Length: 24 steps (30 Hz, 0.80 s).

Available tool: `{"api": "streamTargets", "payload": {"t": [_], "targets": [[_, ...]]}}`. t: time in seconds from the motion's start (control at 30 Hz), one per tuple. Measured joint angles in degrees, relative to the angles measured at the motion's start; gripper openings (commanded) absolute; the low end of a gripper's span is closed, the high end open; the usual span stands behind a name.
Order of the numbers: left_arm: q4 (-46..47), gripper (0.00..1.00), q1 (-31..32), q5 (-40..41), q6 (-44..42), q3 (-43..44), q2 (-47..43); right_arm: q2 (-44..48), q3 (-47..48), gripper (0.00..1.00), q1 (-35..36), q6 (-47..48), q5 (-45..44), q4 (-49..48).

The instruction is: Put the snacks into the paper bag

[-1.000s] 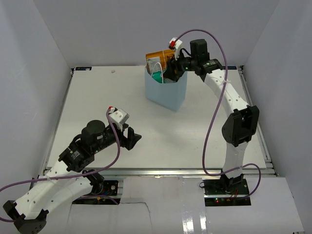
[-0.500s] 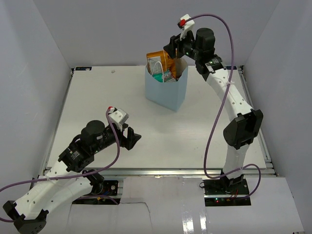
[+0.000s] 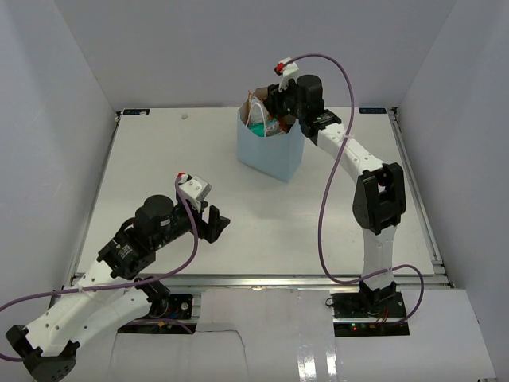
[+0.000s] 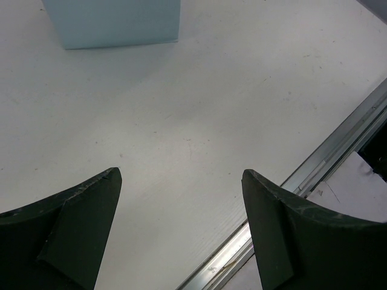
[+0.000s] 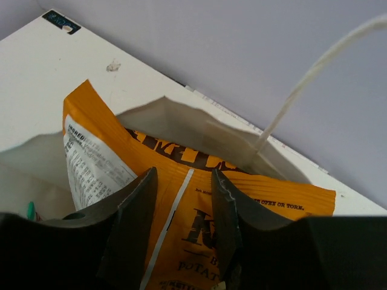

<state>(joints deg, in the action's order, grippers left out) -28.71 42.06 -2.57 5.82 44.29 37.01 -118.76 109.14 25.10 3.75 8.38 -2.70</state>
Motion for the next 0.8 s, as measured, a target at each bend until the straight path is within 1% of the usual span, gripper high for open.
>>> {"api": "streamTargets", "payload": {"t": [0.07, 0.17, 0.27, 0.33, 0.37, 0.43, 0.47, 0.53, 0.57, 0.63, 0.7, 0.8], "targets": [[0.02, 0.92, 0.00, 0.00, 0.00, 0.00, -0.07, 1.99, -4.24, 0.44, 0.00, 0.26, 0.81, -1.79], [0.04, 0.92, 0.00, -0.02, -0.02, 0.00, -0.22, 4.59, -7.89, 0.43, -0.02, 0.79, 1.79, -2.93], [0.04, 0.92, 0.00, -0.07, -0.02, 0.00, -0.42, 5.55, -8.41, 0.44, -0.07, 1.25, 3.02, -2.29], [0.07, 0.92, 0.00, -0.17, -0.02, 0.00, -0.48, 5.44, -7.74, 0.50, -0.07, 1.40, 3.76, -0.85], [0.07, 0.92, 0.00, -0.28, -0.02, 0.00, -0.48, 5.11, -6.45, 0.59, -0.13, 1.60, 4.24, 0.85], [0.04, 0.92, 0.00, -0.37, -0.02, -0.02, -0.55, 5.11, -4.42, 0.68, -0.28, 1.81, 5.53, 3.67], [0.00, 0.92, 0.00, -0.37, 0.00, -0.02, -0.68, 5.25, -3.19, 0.75, -0.35, 2.12, 6.14, 5.35], [0.00, 0.92, 0.00, -0.35, 0.11, -0.02, -1.25, 6.51, -0.94, 0.82, -0.83, 2.51, 7.28, 9.16], [-0.02, 0.93, 0.00, -0.35, 0.17, -0.02, -1.57, 8.22, -0.92, 0.88, -1.09, 2.64, 8.04, 11.02], [0.00, 0.93, 0.00, -0.35, 0.22, -0.13, -2.62, 13.18, -1.77, 0.95, -1.88, 2.71, 9.25, 13.86], [0.00, 0.94, 0.00, -0.35, 0.22, -0.20, -3.48, 21.27, -6.05, 0.91, -3.45, 3.43, 10.36, 14.64], [0.02, 0.94, 0.00, -0.35, 0.22, -0.22, -4.00, 36.65, -15.52, 0.90, -6.67, 5.95, 11.06, 14.80]]}}
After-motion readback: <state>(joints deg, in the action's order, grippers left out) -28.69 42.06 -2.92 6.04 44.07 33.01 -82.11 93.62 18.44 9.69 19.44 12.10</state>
